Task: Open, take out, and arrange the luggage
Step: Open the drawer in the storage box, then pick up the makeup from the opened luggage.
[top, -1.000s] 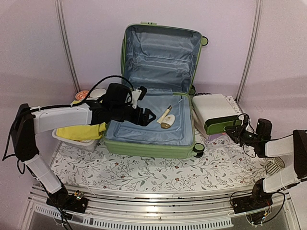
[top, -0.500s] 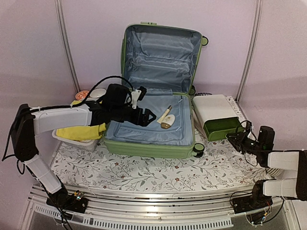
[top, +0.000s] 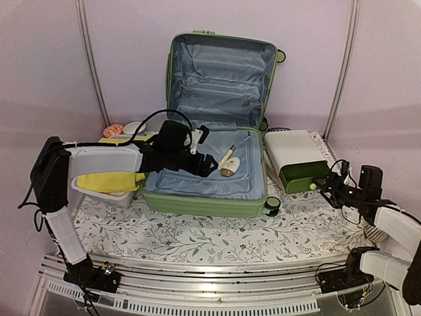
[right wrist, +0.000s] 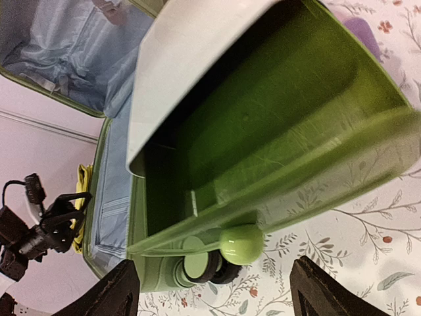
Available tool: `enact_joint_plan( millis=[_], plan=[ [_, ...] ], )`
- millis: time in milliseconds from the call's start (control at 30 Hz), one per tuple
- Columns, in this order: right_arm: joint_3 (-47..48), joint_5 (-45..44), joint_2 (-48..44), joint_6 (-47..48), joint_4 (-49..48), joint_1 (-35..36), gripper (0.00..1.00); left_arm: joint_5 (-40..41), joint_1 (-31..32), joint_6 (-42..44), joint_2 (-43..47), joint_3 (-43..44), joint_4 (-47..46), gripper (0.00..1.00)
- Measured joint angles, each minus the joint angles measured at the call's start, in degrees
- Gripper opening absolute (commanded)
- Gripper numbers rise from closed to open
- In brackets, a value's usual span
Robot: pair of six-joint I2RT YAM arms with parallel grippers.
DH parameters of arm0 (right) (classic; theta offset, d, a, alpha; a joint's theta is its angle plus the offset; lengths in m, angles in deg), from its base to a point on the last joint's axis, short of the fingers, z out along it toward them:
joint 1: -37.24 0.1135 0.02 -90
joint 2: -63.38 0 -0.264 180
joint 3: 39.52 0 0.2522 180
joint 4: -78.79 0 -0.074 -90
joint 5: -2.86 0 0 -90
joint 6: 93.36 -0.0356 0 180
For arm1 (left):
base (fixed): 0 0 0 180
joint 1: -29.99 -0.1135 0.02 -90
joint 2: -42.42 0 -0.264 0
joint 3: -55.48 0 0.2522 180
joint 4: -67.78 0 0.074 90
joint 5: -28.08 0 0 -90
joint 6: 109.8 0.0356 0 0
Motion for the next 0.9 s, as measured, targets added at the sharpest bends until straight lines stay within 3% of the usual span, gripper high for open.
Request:
enact_joint_plan(
  millis=[333, 900],
  plan=[
    [11.96, -1.18, -5.01, 9.44, 16.81, 1.51, 0.87, -0.22, 1.38, 0.04, -6.54, 2.69, 0.59, 0.85],
    [13.90, -0.70, -4.90, 11.69, 20.50, 2.08, 0.87, -1.07, 2.43, -2.23, -22.51, 15.61, -1.36, 0.85]
  ],
)
